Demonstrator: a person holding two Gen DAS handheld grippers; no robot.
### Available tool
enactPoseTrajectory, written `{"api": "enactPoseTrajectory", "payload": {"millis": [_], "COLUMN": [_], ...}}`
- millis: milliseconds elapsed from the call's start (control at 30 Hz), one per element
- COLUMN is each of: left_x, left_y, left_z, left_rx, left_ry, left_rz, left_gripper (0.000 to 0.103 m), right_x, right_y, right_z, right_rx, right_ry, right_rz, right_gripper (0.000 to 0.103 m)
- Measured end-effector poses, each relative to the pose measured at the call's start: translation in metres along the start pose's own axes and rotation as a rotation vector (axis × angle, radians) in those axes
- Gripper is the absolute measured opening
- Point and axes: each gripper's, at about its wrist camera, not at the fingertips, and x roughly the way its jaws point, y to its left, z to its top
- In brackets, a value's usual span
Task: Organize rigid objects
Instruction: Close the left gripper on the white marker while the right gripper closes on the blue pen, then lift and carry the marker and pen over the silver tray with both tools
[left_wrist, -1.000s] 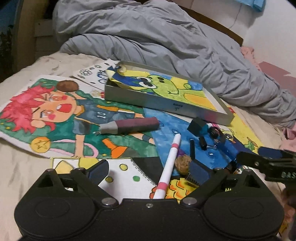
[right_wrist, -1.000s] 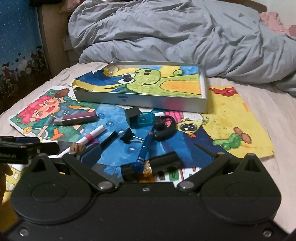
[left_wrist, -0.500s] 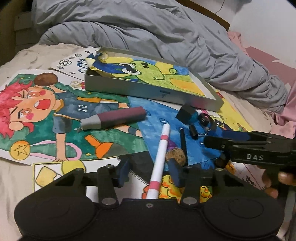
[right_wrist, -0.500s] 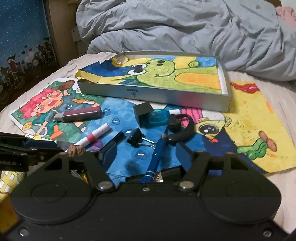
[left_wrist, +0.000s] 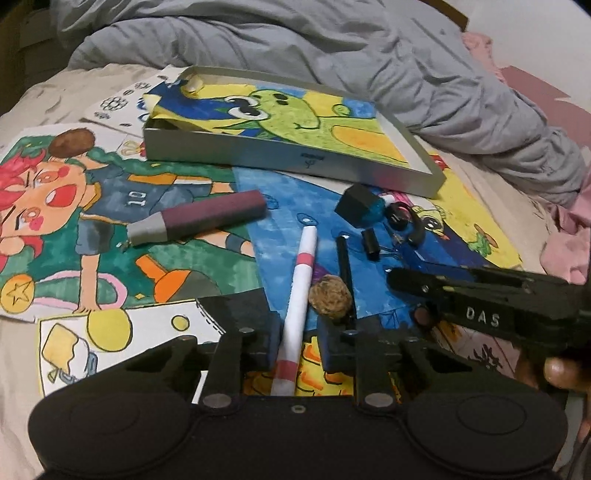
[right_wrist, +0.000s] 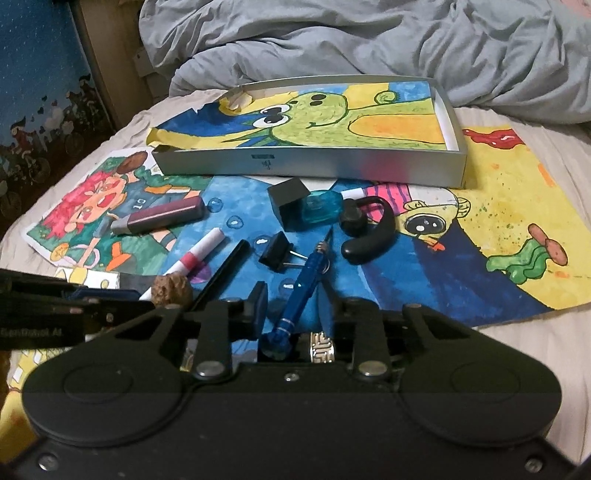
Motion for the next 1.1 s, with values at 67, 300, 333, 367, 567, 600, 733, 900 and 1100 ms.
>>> {"api": "enactPoseTrajectory", "payload": {"millis": [67, 300, 333, 367, 567, 600, 733, 900, 1100], "left_x": [0.0, -0.001, -0.001, -0.002, -0.008, -0.01, -0.02, -0.027, -0.029], "left_y": [0.0, -0.009, -0.01, -0.012, -0.021, -0.022, -0.027, -0.036, -0.044], "left_z": [0.001, 0.001, 0.0, -0.001, -0.005, -0.006, -0.004, -0.002, -0.005], "left_rx": [-0.023, -0.056, -0.062, -0.068, -0.092, -0.097, -0.104, -0.088, -0.08], "left_ry": [0.003, 0.012, 0.014, 0.013, -0.028, -0.036, -0.075, -0.088, -0.091], "left_rz": [0.017, 0.066, 0.057, 0.056, 0.094, 0.098, 0.117, 0.134, 0.148], "left_gripper": [0.015, 0.013, 0.012, 0.012, 0.012, 0.012, 0.012, 0.012, 0.012], "right_x": [0.0, -0.005, -0.006, -0.007, -0.018, -0.02, -0.028, -0.03, -0.03], "right_y": [0.004, 0.015, 0.014, 0.013, 0.006, 0.007, 0.007, 0.008, 0.007], "right_z": [-0.002, -0.008, -0.008, -0.009, -0.016, -0.016, -0.015, -0.017, -0.02], "right_rx": [-0.014, -0.009, 0.009, 0.033, 0.103, 0.1, 0.098, 0.094, 0.099], "right_ry": [0.003, 0.013, 0.016, 0.016, -0.02, -0.026, -0.045, -0.018, 0.014], "right_rz": [-0.009, -0.02, -0.007, 0.007, 0.042, 0.045, 0.064, 0.065, 0.084], "right_gripper": [0.013, 0.008, 0.008, 0.007, 0.007, 0.007, 0.005, 0.005, 0.005]}}
